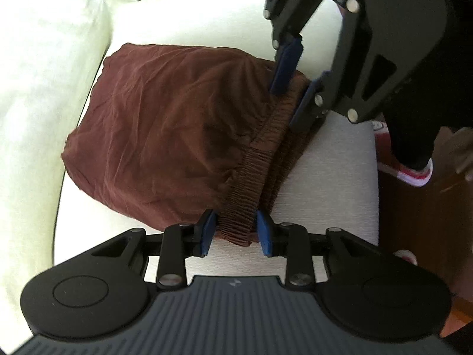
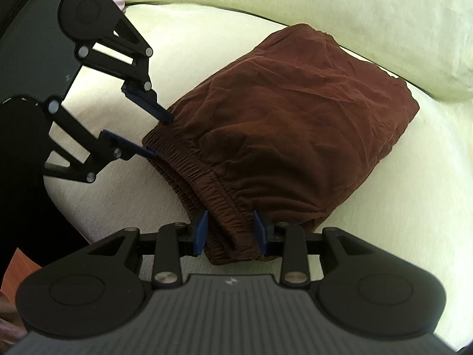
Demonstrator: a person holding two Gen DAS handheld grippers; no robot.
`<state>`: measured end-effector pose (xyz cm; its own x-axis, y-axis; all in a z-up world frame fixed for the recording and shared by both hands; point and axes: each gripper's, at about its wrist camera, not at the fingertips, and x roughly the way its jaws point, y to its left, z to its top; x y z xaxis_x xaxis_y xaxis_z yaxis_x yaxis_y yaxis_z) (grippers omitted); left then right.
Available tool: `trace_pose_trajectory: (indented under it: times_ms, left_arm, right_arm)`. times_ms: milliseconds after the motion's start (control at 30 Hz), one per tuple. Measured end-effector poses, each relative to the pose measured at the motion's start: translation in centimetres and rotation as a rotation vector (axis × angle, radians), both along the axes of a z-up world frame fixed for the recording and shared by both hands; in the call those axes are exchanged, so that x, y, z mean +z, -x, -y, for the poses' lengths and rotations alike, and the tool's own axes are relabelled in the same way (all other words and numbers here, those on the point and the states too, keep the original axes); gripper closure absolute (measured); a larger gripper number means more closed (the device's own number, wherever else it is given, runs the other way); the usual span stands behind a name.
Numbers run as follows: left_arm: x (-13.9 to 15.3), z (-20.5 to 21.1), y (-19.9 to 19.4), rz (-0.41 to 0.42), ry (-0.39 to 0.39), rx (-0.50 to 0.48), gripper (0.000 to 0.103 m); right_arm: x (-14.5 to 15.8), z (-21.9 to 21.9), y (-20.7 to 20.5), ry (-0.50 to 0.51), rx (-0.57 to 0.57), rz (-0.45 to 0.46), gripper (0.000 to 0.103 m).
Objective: Fold clothes
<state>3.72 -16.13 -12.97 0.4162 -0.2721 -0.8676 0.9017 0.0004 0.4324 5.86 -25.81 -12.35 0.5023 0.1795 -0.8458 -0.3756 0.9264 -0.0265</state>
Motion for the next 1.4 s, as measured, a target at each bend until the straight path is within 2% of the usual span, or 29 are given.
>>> trace_pose_trajectory:
  times_ms: [133, 300, 400, 467, 533, 733, 800, 933, 1033, 1100, 1167, 1200, 1300, 1400]
  left_arm:
    - [0.1, -0.2, 0.4, 0.033, -0.004, -0.028, 0.066]
    - [-0.2, -0.4, 0.2, 0.059, 0.013, -0.048, 0.073]
    - [0.0, -1.0, 1.5, 0.082, 0.013, -0.068, 0.075]
    - [0.0, -1.3, 2.0, 0.097, 0.013, -0.083, 0.075]
    - [0.2, -1.5, 2.4, 0.102, 0.015, -0.095, 0.075]
    - [1.1, -1.5, 2.5, 0.104, 0.003, -0.134, 0.076]
    - [1.1, -1.5, 2.4, 0.077, -0.011, -0.136, 0.076]
    - [-0.5, -1.3, 2.8, 0.061, -0.046, -0.153, 0.076]
    - [-0.1, -0.9, 2.2, 0.048, -0.034, -0.127, 0.076]
    - [0.6, -0.9, 1.7, 0.037, -0.028, -0.110, 0.074]
    - [1.8, -1.4, 1.1, 0.024, -0.026, -0.087, 0.070]
    - [2.7, -1.7, 0.6, 0.018, -0.018, -0.067, 0.068]
    - [5.2, -2.3, -2.0, 0.017, 0.040, 0.022, 0.068]
    - [6.2, -1.7, -4.3, 0.003, 0.120, 0.106, 0.070]
  right_arm:
    - [-0.1, -0.1, 0.0, 0.009, 0.005, 0.000, 0.073]
    - [-0.1, -0.2, 0.0, 0.014, 0.008, 0.002, 0.074]
    - [-0.1, -0.3, 0.1, 0.020, 0.018, 0.008, 0.078]
    - [0.0, -0.6, 0.5, 0.034, 0.045, 0.027, 0.088]
    - [0.3, -0.9, 0.7, 0.048, 0.068, 0.039, 0.091]
    - [1.1, -1.1, 1.0, 0.067, 0.109, 0.049, 0.096]
    - [1.5, -1.0, 1.2, 0.071, 0.127, 0.047, 0.097]
    - [0.8, -1.1, 1.1, 0.074, 0.161, -0.002, 0.097]
    - [0.2, -1.3, 0.9, 0.079, 0.176, -0.029, 0.096]
    - [1.0, -0.5, 0.2, 0.028, 0.150, -0.071, 0.091]
    - [2.3, 1.1, -0.5, -0.061, 0.091, -0.089, 0.062]
    - [2.7, 1.5, -0.7, -0.080, 0.077, -0.087, 0.062]
    - [4.6, 3.4, -2.0, -0.125, 0.003, -0.017, 0.067]
    - [5.2, 4.6, -4.0, -0.154, -0.072, 0.046, 0.089]
